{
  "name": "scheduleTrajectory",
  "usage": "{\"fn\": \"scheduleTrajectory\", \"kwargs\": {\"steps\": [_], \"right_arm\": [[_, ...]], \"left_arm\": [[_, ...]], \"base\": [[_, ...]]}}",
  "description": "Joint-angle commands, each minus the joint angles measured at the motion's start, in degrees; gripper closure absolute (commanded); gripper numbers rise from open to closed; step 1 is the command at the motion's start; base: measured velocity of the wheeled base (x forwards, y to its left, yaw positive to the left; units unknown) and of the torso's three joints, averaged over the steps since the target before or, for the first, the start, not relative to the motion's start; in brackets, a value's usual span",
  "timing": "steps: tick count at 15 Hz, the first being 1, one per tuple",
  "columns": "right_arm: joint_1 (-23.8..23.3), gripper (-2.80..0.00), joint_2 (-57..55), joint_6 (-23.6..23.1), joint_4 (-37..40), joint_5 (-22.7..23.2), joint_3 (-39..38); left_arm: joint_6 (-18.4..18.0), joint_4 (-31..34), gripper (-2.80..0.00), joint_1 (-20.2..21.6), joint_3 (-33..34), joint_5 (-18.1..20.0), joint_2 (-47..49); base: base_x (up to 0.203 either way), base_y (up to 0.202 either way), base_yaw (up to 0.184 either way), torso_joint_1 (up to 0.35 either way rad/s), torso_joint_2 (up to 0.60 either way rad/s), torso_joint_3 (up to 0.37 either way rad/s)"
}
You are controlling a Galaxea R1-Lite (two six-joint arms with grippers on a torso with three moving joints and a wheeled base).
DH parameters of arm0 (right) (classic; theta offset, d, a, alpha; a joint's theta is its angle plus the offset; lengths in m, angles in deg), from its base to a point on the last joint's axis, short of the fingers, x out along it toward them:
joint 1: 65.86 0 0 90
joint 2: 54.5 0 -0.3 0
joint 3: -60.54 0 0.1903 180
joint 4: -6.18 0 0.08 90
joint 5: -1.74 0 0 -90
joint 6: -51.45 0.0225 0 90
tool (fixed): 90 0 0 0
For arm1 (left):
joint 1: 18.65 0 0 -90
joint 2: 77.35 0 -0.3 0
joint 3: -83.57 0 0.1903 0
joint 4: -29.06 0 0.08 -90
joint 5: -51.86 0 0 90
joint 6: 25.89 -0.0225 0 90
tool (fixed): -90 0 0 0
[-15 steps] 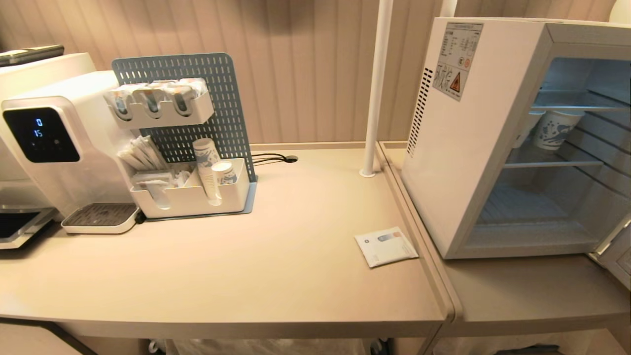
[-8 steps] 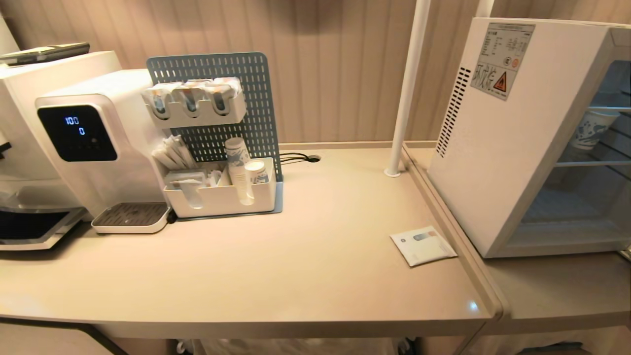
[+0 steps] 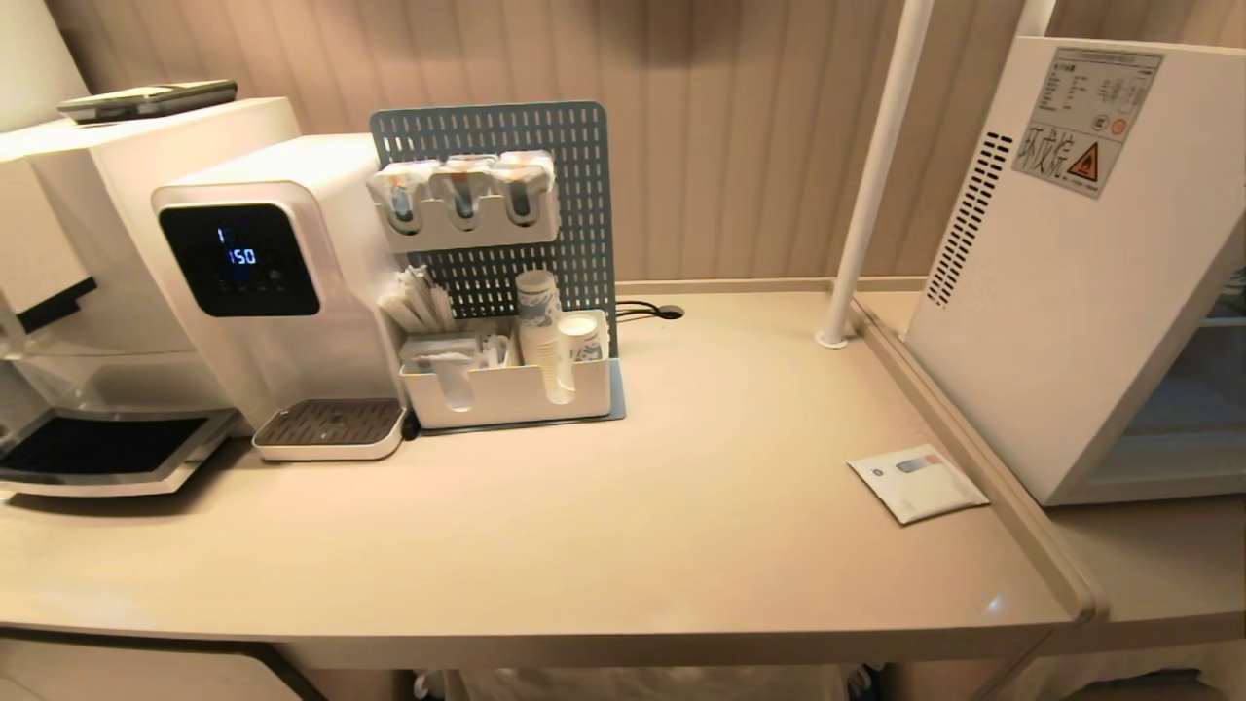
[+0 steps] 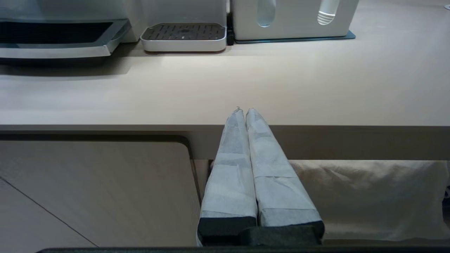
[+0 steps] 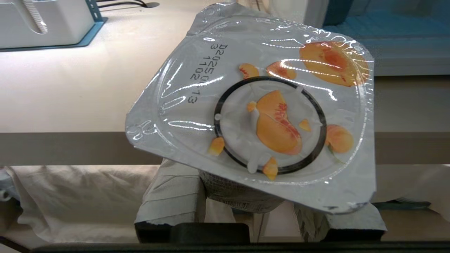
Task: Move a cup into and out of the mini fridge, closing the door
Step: Place the yoghurt on the table
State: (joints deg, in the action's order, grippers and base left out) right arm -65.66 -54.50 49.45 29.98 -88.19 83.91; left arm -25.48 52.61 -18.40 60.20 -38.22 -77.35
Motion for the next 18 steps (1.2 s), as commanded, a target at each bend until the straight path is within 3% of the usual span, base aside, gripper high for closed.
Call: {"fn": "scheduleTrajectory", "kwargs": {"steps": [1,11,14,16,18], "right_arm": [[0.01,0.0,-0.13,-0.02,0.0,0.01,-0.01],[-0.03,0.0,-0.18,-0.02,0.35,0.01,0.09],[-0.03,0.0,-0.04,0.41,0.33,-0.33,0.13],[-0.03,0.0,-0.48,0.44,0.91,-0.59,3.45],[-0.01,0.0,-5.9,0.93,3.77,-0.16,11.67]], "left_arm": [[0.02,-0.01,0.0,0.02,0.09,-0.01,0.0],[0.02,-0.01,0.0,0.02,0.09,-0.01,0.0],[0.02,-0.01,0.0,0.02,0.09,-0.01,0.0],[0.02,-0.01,0.0,0.02,0.09,-0.01,0.0],[0.02,-0.01,0.0,0.02,0.09,-0.01,0.0]], "base": [[0.0,0.194,-0.002,0.003,0.0,-0.002],[0.0,0.19,0.0,0.002,0.0,0.001],[0.0,0.072,0.0,0.002,0.0,0.002],[0.0,0.0,0.0,0.0,0.0,0.0],[0.0,0.0,0.0,0.0,0.0,0.0]]}}
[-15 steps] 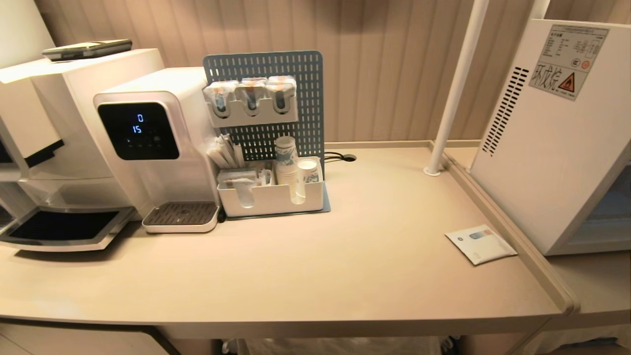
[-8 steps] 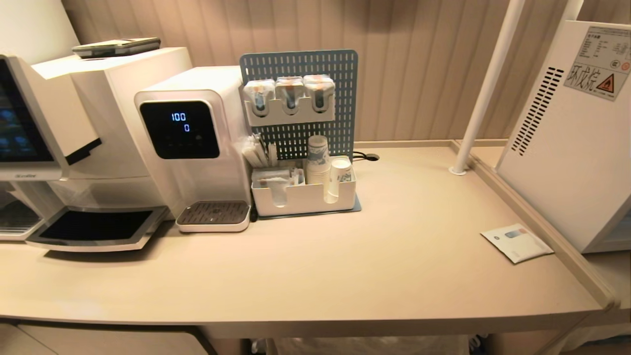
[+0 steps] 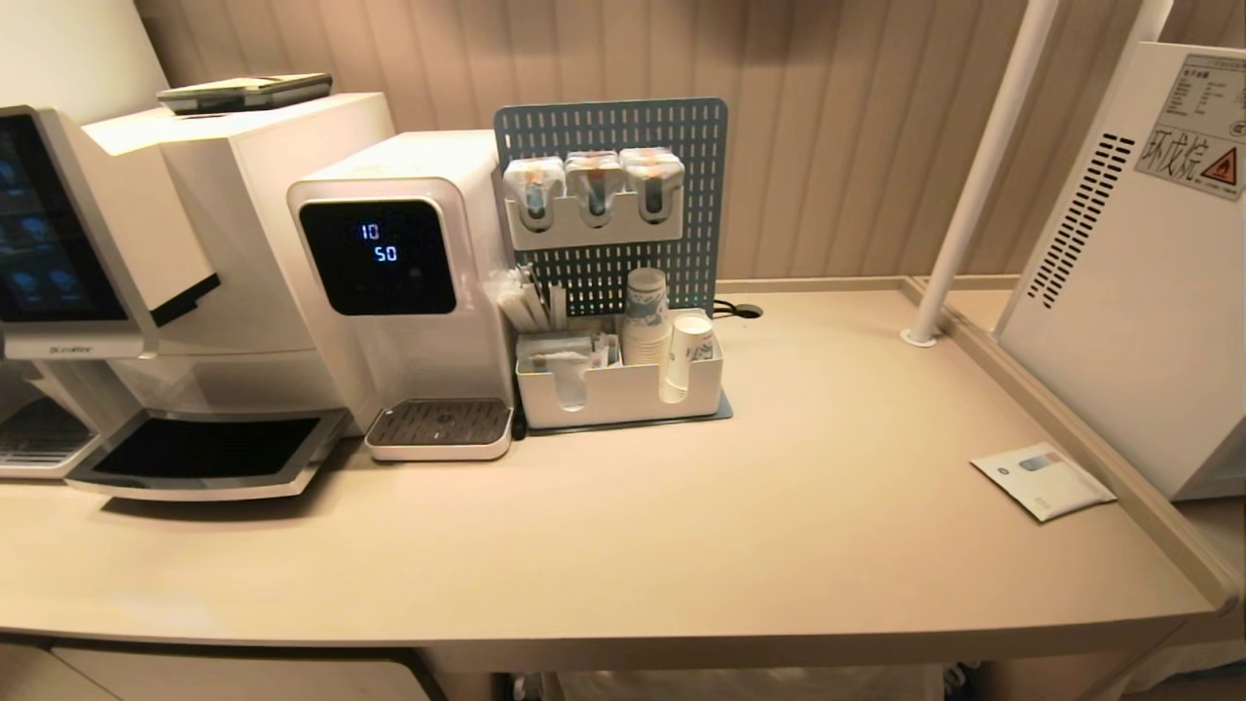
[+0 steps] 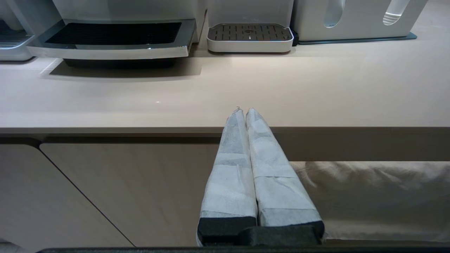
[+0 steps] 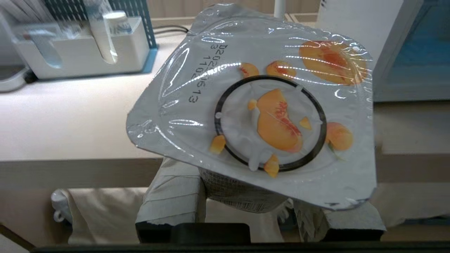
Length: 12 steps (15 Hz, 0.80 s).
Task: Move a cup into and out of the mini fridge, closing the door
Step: Place the yoghurt on the table
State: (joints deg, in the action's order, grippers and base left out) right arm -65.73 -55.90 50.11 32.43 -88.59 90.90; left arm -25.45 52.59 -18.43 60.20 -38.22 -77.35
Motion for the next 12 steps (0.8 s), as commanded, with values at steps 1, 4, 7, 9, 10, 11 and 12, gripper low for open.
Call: {"fn": "scheduleTrajectory", "kwargs": {"steps": [1,4,7,9,10,11,12], "right_arm": [[0.29,0.0,-10.12,1.35,2.41,1.44,7.13],[1.19,0.0,-32.67,4.88,-1.55,6.58,9.86],[1.63,0.0,-59.24,6.35,-17.88,10.72,8.58],[1.85,0.0,-77.56,5.68,-32.18,14.78,7.13],[2.21,0.0,-86.83,4.72,-40.24,16.69,6.44],[2.94,0.0,-96.0,3.7,-48.65,18.18,5.86],[3.95,0.0,-104.42,2.83,-56.74,19.23,5.49]], "left_arm": [[0.0,0.02,0.0,0.04,0.09,-0.01,0.0],[0.0,0.02,0.0,0.04,0.09,-0.01,0.0],[0.0,0.02,0.0,0.04,0.09,-0.01,0.0],[0.0,0.02,0.0,0.04,0.09,-0.01,0.0],[0.0,0.02,0.0,0.04,0.09,-0.01,0.0],[0.0,0.02,0.0,0.04,0.09,-0.01,0.0],[0.0,0.02,0.0,0.04,0.09,-0.01,0.0]], "base": [[0.0,0.0,0.0,0.0,0.0,0.0],[0.0,0.0,0.0,0.0,0.0,0.0],[0.0,0.0,0.0,0.0,0.0,0.0],[0.0,0.0,0.0,0.0,0.0,0.0],[0.0,0.0,0.0,0.0,0.0,0.0],[0.0,0.0,0.0,0.0,0.0,0.0],[0.0,0.0,0.0,0.0,0.0,0.0]]}}
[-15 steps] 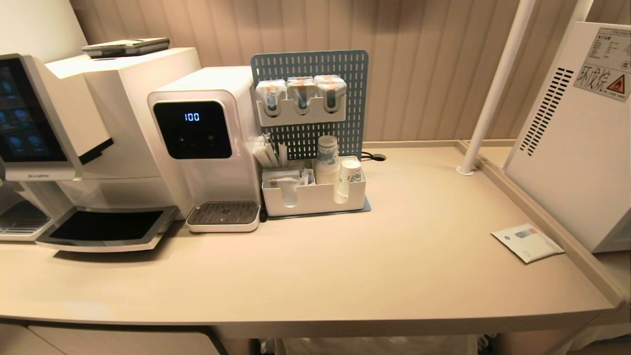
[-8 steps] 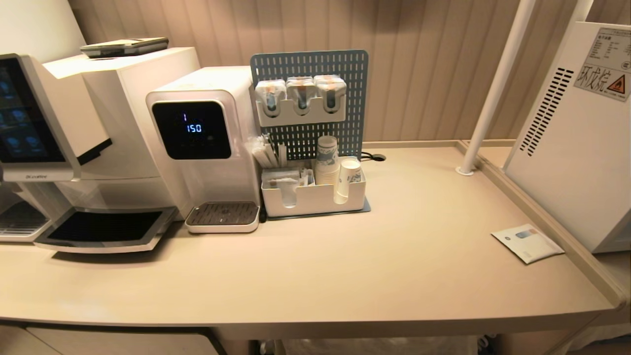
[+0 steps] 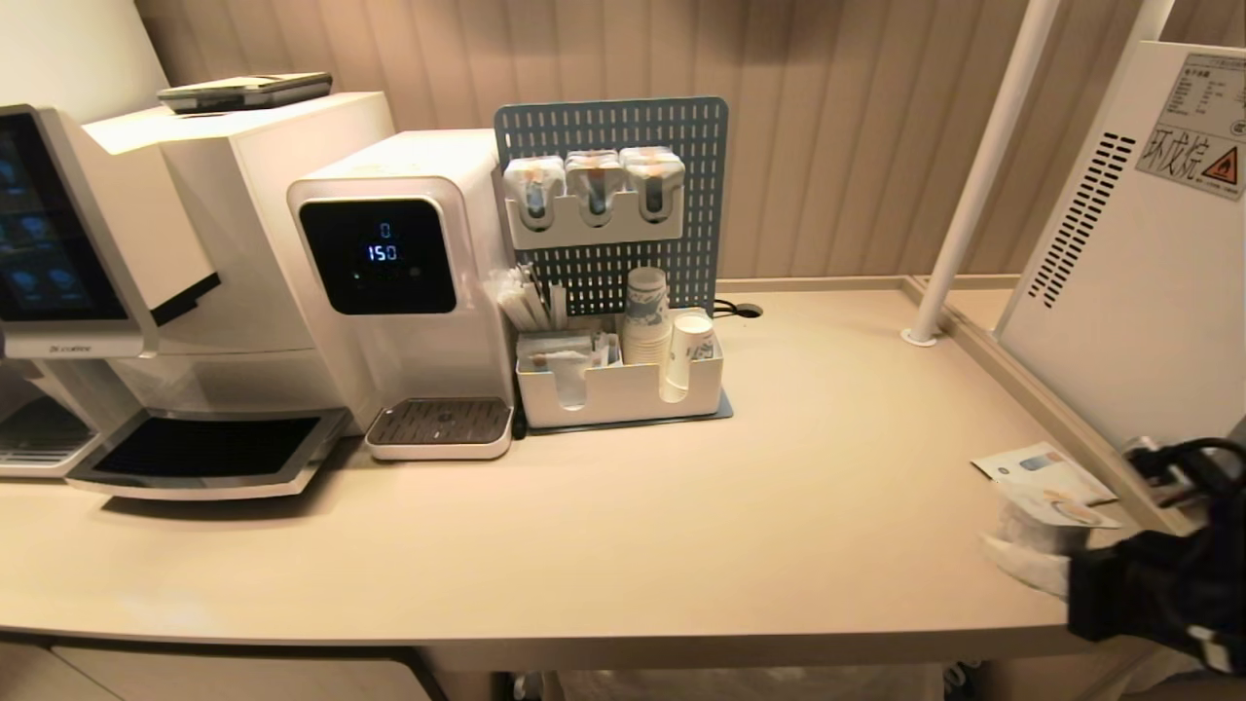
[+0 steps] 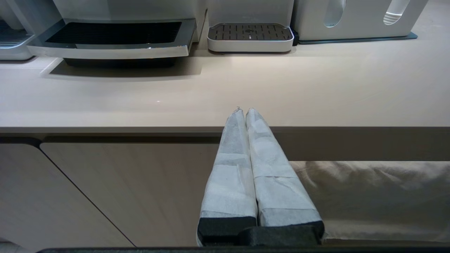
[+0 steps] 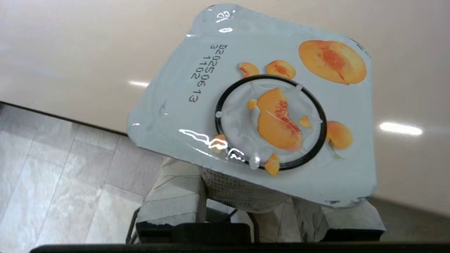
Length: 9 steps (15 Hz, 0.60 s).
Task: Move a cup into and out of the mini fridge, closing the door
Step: Place the yoghurt on the table
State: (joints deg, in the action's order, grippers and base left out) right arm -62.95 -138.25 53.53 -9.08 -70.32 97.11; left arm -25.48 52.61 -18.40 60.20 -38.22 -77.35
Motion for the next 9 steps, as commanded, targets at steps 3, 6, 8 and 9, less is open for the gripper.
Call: {"fn": "scheduleTrajectory", "kwargs": {"steps": [3,6,8,9], "right_arm": [[7.89,0.0,-43.93,-4.41,-36.58,-0.65,0.75],[16.03,0.0,-51.23,-8.41,-43.87,-7.35,8.51],[19.27,0.0,-47.85,-9.54,-41.02,-11.28,15.4],[20.3,0.0,-46.47,-9.83,-38.7,-13.09,18.46]], "left_arm": [[0.02,-0.01,0.0,0.02,0.09,-0.01,0.0],[0.02,-0.01,0.0,0.02,0.09,-0.01,0.0],[0.02,-0.01,0.0,0.02,0.09,-0.01,0.0],[0.02,-0.01,0.0,0.02,0.09,-0.01,0.0]], "base": [[0.0,0.0,0.0,0.0,0.0,0.0],[0.0,0.0,0.0,0.0,0.0,0.0],[0.0,0.0,0.0,0.0,0.0,0.0],[0.0,0.0,0.0,0.0,0.0,0.0]]}}
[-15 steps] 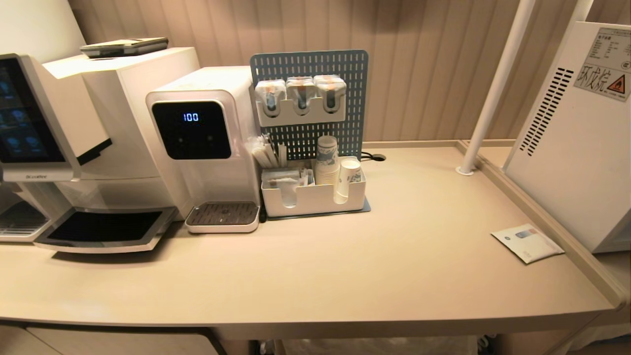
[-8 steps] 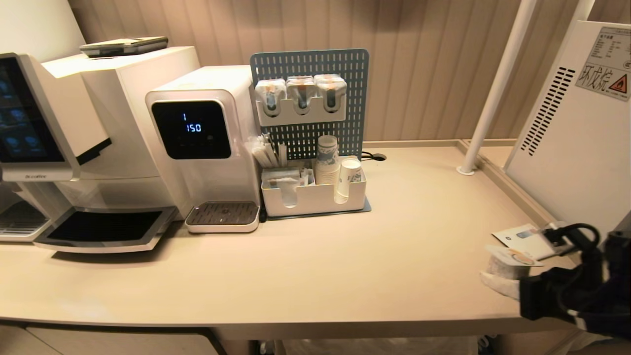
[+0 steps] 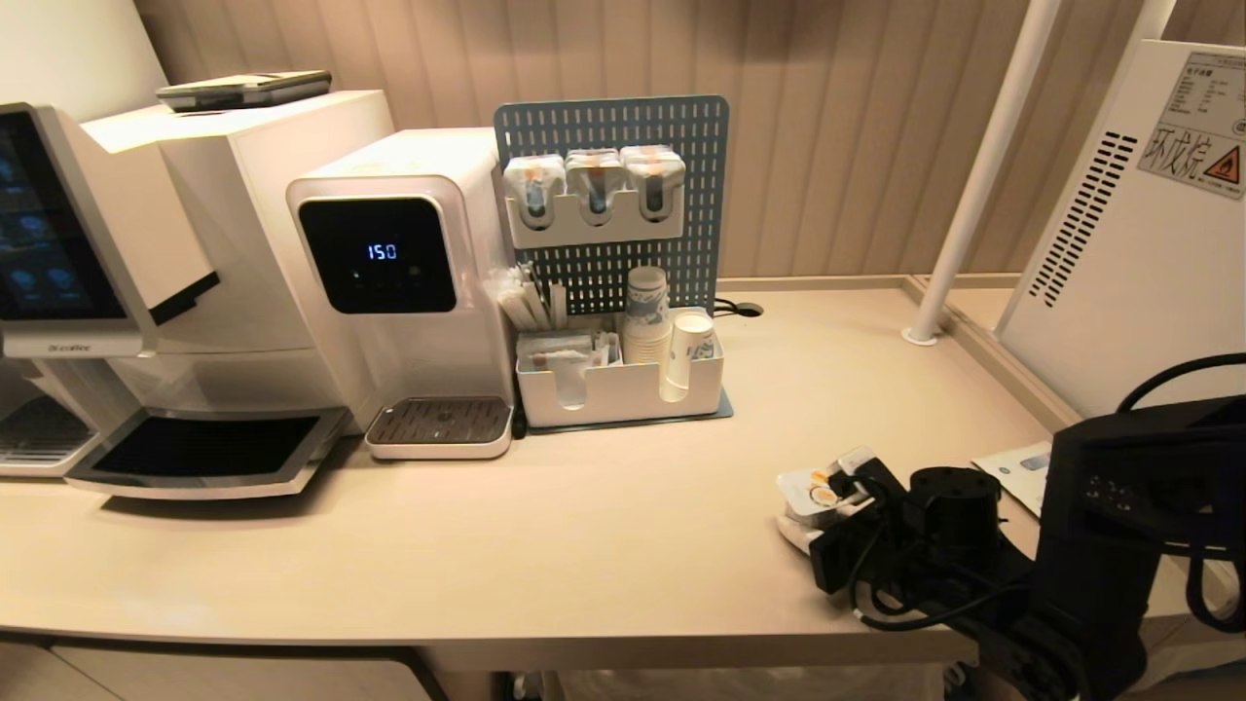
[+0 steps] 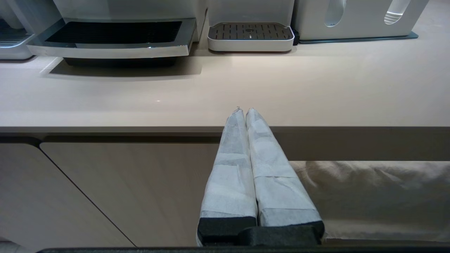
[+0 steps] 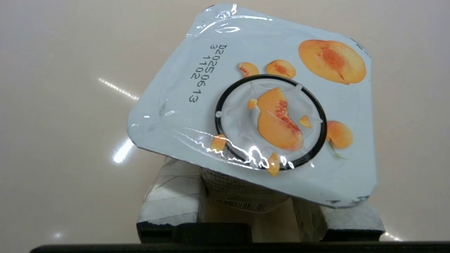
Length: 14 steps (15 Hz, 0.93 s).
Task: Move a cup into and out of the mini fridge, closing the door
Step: Place the yoghurt on the table
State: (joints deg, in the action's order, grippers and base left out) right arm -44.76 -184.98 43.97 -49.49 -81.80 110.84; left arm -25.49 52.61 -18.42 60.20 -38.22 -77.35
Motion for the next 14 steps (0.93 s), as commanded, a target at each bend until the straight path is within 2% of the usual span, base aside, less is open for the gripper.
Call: {"fn": "scheduleTrajectory", "kwargs": {"steps": [1,3,6,14], "right_arm": [[2.75,0.0,0.81,-0.4,3.68,-3.55,7.44],[3.99,0.0,0.13,-0.57,7.72,-6.39,11.22],[4.81,0.0,-3.38,-0.34,8.42,-10.24,13.18],[4.82,0.0,-9.08,0.28,7.75,-10.68,14.2]], "left_arm": [[0.04,-0.01,0.0,0.04,0.09,-0.01,0.0],[0.04,-0.01,0.0,0.04,0.09,0.0,0.0],[0.04,-0.01,0.0,0.04,0.09,-0.01,0.0],[0.04,-0.01,0.0,0.04,0.09,-0.01,0.0]], "base": [[0.0,0.0,0.0,0.0,0.0,0.0],[0.0,0.0,0.0,0.0,0.0,0.0],[0.0,0.0,0.0,0.0,0.0,0.0],[0.0,0.0,0.0,0.0,0.0,0.0]]}}
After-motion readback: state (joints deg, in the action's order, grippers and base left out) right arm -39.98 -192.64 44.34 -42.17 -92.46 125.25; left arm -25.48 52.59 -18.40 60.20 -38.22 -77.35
